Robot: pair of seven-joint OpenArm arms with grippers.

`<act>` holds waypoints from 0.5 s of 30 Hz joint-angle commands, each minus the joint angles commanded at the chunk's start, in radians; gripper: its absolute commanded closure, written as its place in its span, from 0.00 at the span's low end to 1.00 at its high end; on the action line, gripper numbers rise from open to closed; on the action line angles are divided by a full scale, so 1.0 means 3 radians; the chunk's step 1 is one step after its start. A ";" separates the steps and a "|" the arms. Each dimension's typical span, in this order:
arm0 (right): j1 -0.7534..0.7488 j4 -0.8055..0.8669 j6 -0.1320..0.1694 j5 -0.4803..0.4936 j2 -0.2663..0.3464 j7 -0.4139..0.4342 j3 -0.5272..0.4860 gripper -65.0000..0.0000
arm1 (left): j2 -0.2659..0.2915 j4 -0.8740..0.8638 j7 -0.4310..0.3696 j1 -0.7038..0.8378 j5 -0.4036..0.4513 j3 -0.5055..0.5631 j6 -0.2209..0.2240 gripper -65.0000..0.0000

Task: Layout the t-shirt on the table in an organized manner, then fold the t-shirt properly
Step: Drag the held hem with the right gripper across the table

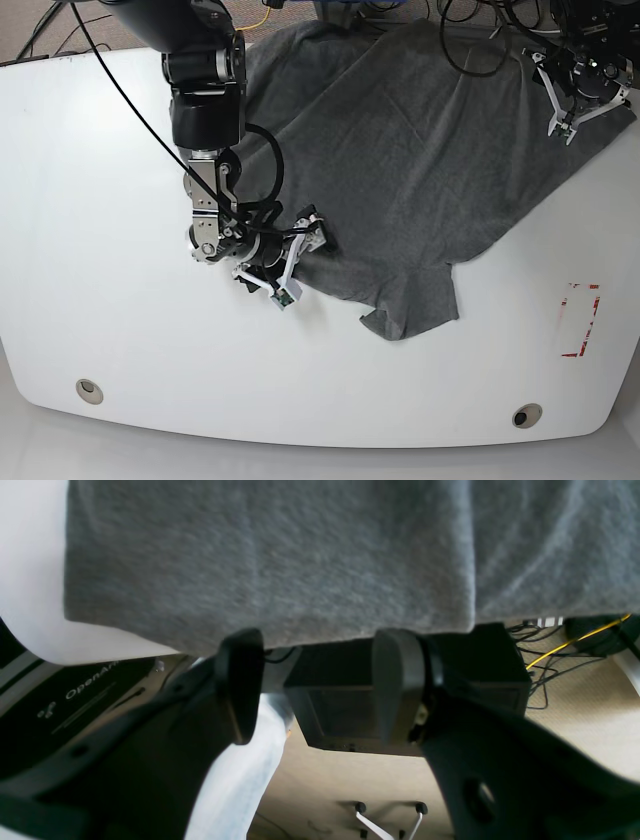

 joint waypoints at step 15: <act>-0.0005 -0.0113 0.0000 -0.0026 0.0072 0.0332 0.0005 0.78 | 0.0000 -0.0005 0.0000 0.0000 0.0000 -0.0005 0.0000 0.50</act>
